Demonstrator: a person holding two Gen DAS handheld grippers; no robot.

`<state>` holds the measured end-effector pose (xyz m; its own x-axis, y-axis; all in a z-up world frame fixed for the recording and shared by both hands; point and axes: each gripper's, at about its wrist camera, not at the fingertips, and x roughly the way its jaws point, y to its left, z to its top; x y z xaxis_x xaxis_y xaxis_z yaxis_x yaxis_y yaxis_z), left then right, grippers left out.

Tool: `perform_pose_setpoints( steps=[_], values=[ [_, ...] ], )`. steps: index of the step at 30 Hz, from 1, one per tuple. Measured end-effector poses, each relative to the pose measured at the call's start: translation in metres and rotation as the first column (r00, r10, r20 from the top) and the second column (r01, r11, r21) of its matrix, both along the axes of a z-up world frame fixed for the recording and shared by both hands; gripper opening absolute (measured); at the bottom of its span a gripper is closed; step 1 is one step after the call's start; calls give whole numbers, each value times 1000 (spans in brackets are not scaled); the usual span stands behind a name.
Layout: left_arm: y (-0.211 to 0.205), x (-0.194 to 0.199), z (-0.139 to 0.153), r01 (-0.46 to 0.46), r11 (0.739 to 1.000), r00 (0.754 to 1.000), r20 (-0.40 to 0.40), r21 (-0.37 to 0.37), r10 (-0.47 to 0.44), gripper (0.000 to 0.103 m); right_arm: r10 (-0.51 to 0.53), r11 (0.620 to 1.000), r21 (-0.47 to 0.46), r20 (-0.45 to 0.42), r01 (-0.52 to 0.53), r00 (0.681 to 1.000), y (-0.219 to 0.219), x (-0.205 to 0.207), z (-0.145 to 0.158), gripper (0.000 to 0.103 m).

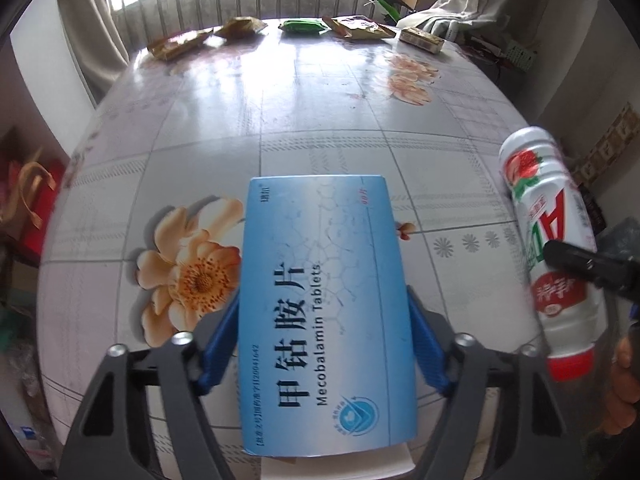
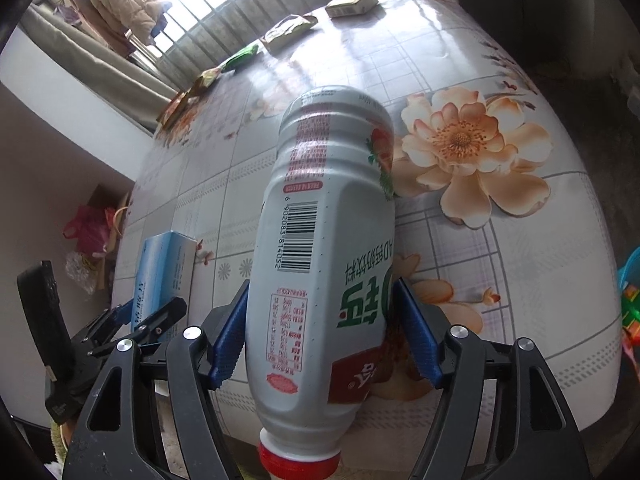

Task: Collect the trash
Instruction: 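Carry the bottle and box over the blue wastebasket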

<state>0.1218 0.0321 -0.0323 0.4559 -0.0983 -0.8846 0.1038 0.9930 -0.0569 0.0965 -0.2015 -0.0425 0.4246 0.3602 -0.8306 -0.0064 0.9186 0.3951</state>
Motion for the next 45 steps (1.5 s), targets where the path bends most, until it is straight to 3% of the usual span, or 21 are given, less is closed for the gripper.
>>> perform_pose_setpoints(
  steps=[1, 11, 16, 19, 22, 26, 29, 32, 34, 37, 41, 42, 44, 45],
  values=[
    [0, -1, 0, 2, 1000, 1000, -1, -2, -2, 70, 5, 1000, 26, 4, -5, 1000, -2, -1, 0, 57],
    [-20, -17, 32, 69, 997, 995, 74, -31, -67, 70, -49, 983, 177, 36, 41, 998, -37, -34, 7, 56],
    [-61, -24, 55, 178, 982, 979, 113, -54, -172, 70, -141, 956, 272, 83, 114, 986, -83, -69, 14, 56],
    [-104, -27, 69, 284, 957, 952, 139, -65, -273, 70, -247, 929, 308, 105, 204, 963, -129, -102, 18, 56],
    [-158, -31, 80, 405, 908, 911, 136, -110, -390, 70, -368, 890, 328, 105, 318, 924, -177, -138, 18, 56],
    [-246, -32, 80, 566, 798, 823, 78, -206, -563, 70, -538, 803, 340, 64, 488, 840, -245, -191, 3, 56],
    [-304, -31, 66, 624, 747, 770, 19, -228, -638, 70, -651, 707, 354, -13, 612, 759, -292, -231, -20, 56],
    [-372, -28, 38, 671, 692, 698, -87, -266, -711, 70, -722, 616, 382, -75, 689, 688, -325, -258, -41, 56],
    [-406, -29, 21, 690, 669, 661, -136, -276, -738, 70, -756, 560, 400, -113, 726, 645, -347, -272, -55, 56],
    [-460, -31, -2, 734, 633, 605, -188, -248, -774, 70, -779, 498, 421, -167, 758, 604, -370, -267, -72, 56],
    [-534, -20, -26, 745, 615, 566, -244, -256, -787, 71, -784, 428, 464, -237, 776, 574, -407, -252, -99, 59],
    [-550, -16, -31, 746, 611, 556, -257, -263, -790, 76, -790, 410, 463, -250, 786, 559, -420, -253, -106, 61],
    [-583, -12, -45, 751, 594, 518, -299, -289, -801, 90, -804, 375, 456, -273, 807, 528, -449, -243, -131, 75],
    [-597, -8, -55, 746, 608, 531, -310, -271, -789, 90, -816, 353, 434, -290, 829, 499, -459, -237, -142, 76]
  ],
)
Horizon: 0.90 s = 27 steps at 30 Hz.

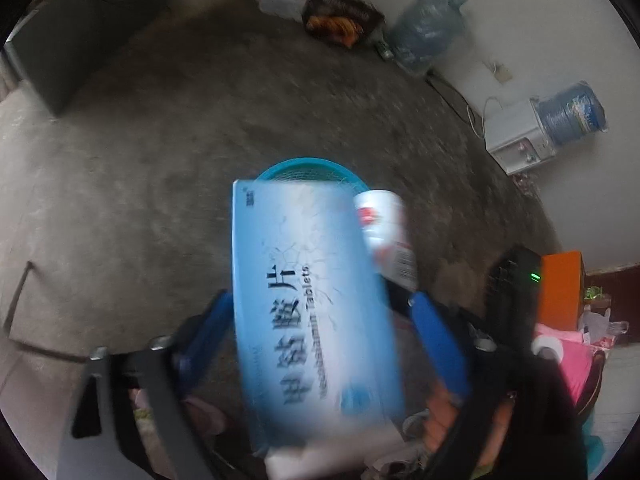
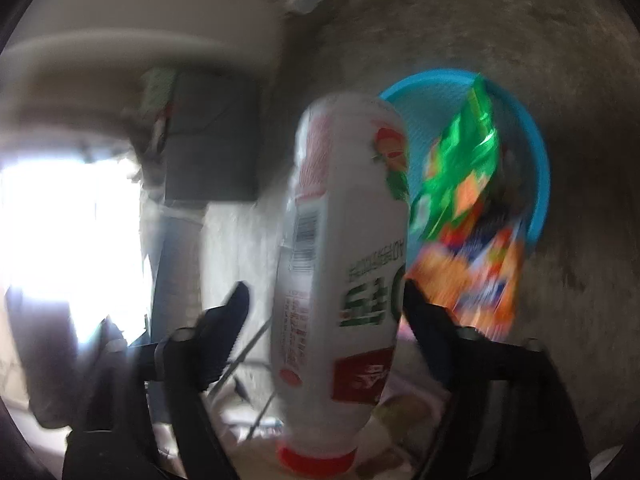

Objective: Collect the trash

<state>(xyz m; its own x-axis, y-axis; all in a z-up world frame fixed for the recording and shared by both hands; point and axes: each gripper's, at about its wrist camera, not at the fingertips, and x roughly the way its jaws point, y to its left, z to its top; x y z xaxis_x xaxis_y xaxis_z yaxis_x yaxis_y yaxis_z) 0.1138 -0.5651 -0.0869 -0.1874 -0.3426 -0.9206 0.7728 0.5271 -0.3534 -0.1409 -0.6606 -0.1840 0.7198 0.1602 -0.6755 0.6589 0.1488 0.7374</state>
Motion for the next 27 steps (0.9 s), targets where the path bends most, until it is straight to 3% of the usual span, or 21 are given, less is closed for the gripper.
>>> perform_pose_setpoints(
  steps=[2, 4, 6, 11, 15, 18, 21, 23, 26, 27],
  values=[
    [-3, 6, -10, -65, 997, 997, 33, 44, 64, 90, -75, 996, 40, -89, 78, 993, -15, -9, -27, 76],
    [7, 8, -15, -90, 995, 996, -10, 48, 91, 90, -116, 988, 90, -67, 122, 991, -12, -19, -39, 76],
    [23, 8, -15, -88, 995, 995, -36, 42, 90, 90, -128, 988, 83, -45, 132, 991, -3, -30, -39, 76],
    [69, 8, 17, -86, 996, 996, 28, 1, 86, 90, -125, 991, 50, -57, 128, 991, 23, -50, -33, 76],
    [106, 1, 51, -91, 994, 992, 77, -63, 95, 90, -105, 994, -43, -87, 102, 991, 29, -58, -13, 76],
    [148, -7, 88, -96, 982, 985, 129, -161, 117, 91, -32, 978, -208, -114, 7, 993, 49, -51, 27, 76],
    [203, -15, 124, -118, 960, 963, 207, -254, 173, 92, 51, 918, -383, -139, -102, 989, 80, -40, 72, 79],
    [245, -20, 144, -163, 937, 937, 250, -310, 245, 96, 113, 841, -513, -150, -175, 982, 112, -30, 111, 85],
    [313, -28, 167, -254, 893, 863, 329, -373, 383, 97, 185, 709, -667, -134, -227, 974, 165, -16, 161, 95],
    [339, -32, 174, -290, 877, 825, 363, -384, 432, 97, 202, 668, -708, -125, -230, 971, 183, -13, 175, 95]
  ],
)
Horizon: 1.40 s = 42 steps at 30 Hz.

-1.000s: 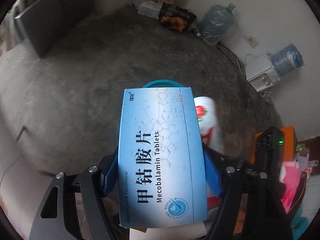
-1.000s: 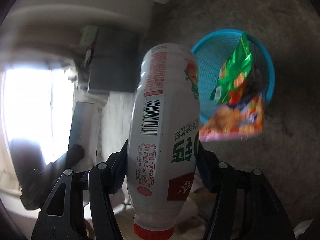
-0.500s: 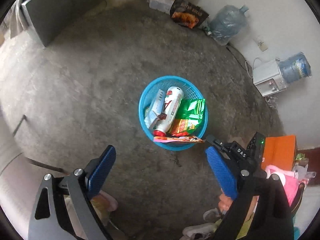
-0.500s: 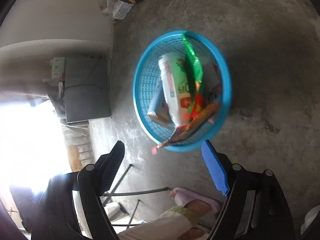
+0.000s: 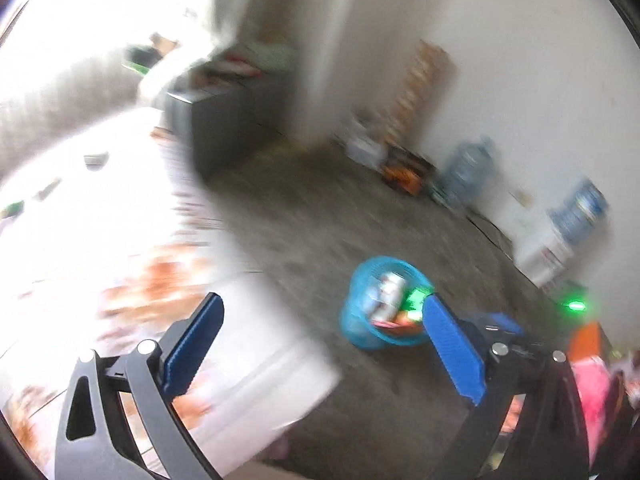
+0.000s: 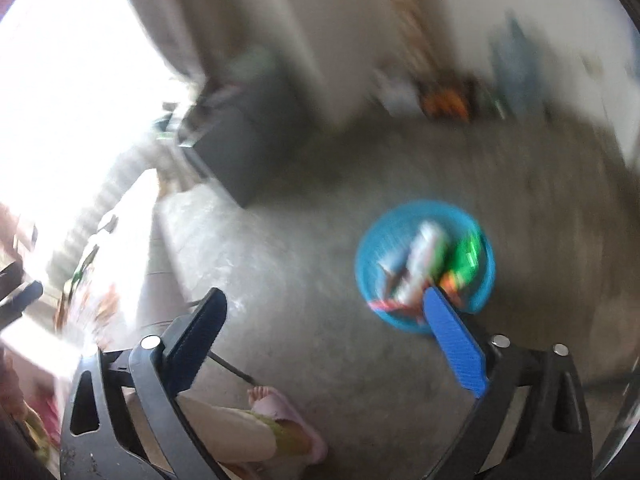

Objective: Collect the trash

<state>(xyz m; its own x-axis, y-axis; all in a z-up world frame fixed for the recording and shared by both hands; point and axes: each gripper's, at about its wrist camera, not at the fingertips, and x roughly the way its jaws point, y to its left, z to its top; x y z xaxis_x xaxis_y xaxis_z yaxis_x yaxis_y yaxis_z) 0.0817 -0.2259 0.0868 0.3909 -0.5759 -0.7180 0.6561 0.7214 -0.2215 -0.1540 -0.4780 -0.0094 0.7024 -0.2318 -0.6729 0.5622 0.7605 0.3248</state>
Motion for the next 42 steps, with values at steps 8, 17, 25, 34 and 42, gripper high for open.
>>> perform_pose_setpoints(
  steps=[8, 17, 25, 34, 42],
  values=[
    [143, -29, 16, -430, 903, 894, 151, 25, 421, 97, 196, 927, -333, 32, -174, 980, 140, 37, 68, 95],
    [209, -64, -10, -636, 765, 763, 228, 96, 605, 97, 329, 827, -437, -132, -353, 935, 230, 64, 50, 95],
    [219, -76, -63, -645, 725, 758, 89, 240, 646, 97, 373, 828, -339, -262, -446, 890, 265, 58, 21, 95],
    [202, -77, -67, -611, 744, 784, 80, 271, 615, 97, 324, 849, -316, -323, -424, 889, 256, 48, 3, 95],
    [196, -68, -78, -596, 743, 789, 48, 306, 613, 97, 284, 871, -309, -319, -382, 904, 244, 43, 1, 95]
  ],
)
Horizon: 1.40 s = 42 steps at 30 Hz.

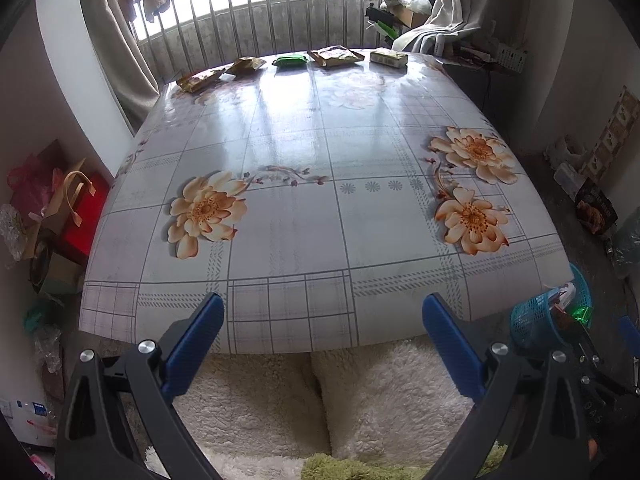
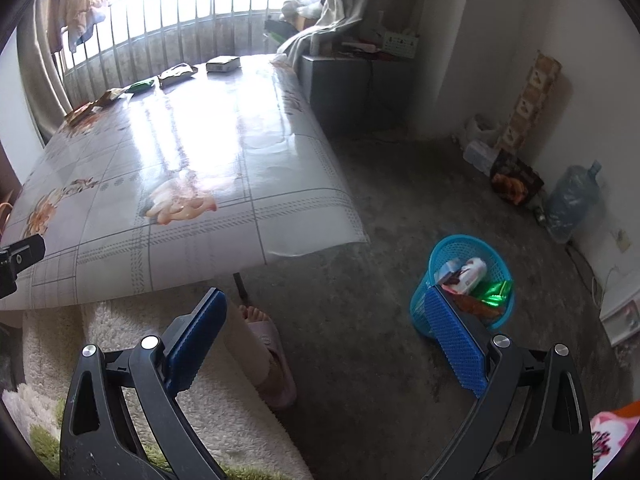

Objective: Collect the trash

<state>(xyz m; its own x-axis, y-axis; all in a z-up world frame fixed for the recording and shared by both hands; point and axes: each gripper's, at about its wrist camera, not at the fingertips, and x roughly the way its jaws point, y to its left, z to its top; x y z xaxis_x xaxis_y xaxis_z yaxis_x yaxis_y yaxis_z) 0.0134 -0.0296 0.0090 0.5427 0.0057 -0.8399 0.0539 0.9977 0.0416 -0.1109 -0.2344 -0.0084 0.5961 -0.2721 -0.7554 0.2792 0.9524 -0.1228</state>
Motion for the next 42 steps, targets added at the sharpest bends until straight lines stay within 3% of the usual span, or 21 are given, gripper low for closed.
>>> perform_pose_setpoints(
  steps=[42],
  values=[
    [-3, 0, -2, 1, 1000, 1000, -17, 1, -1, 97, -14, 1000, -1, 1, 14, 1000, -1, 1, 0, 95]
  ],
)
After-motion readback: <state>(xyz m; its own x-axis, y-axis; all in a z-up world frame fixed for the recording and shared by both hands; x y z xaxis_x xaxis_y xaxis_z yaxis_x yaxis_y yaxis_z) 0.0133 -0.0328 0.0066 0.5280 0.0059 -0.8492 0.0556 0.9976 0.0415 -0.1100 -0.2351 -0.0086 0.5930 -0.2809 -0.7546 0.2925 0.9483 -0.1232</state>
